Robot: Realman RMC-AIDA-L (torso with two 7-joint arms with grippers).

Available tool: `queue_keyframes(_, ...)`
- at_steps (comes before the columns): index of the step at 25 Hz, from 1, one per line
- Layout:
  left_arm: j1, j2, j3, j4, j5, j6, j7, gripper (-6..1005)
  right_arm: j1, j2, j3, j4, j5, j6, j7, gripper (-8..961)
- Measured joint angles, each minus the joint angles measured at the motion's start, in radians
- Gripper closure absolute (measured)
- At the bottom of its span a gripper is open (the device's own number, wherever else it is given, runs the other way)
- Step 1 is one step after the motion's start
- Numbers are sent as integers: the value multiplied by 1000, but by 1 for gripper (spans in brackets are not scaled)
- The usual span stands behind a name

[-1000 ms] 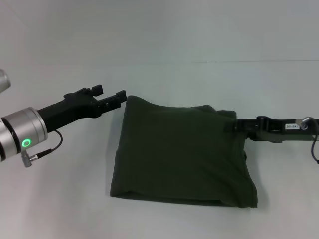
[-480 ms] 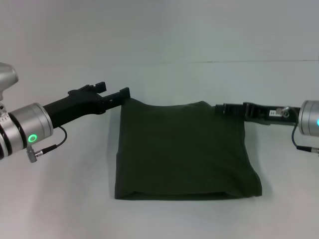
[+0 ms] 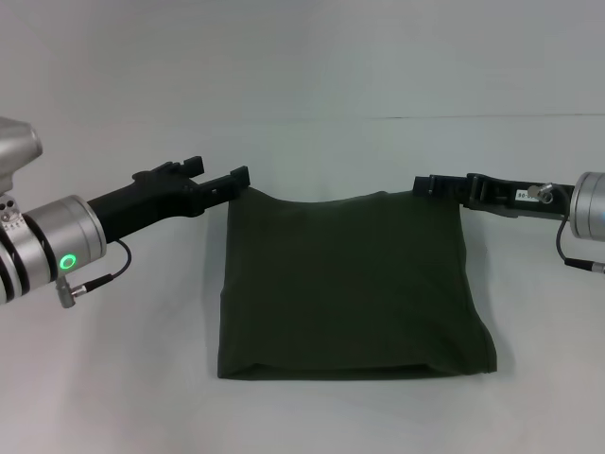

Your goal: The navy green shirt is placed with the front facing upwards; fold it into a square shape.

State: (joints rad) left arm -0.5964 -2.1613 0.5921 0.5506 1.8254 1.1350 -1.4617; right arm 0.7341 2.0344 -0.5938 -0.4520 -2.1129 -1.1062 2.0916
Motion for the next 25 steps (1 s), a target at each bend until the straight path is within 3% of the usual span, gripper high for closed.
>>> queue_keyframes(8,-7,0,0,-11,0,-5,0,92,-9,10,2,-14,4,50,-50,320)
queue_keyframes(15,-7,0,0,-11,0,-9,-5,91,-11,-17,6,-32,5,98,-55,347)
queue_keyframes(25,-8,-2,-9,-28,-1,-29,-8,91,-10,-12,-17,-58,1,-128,-108,386)
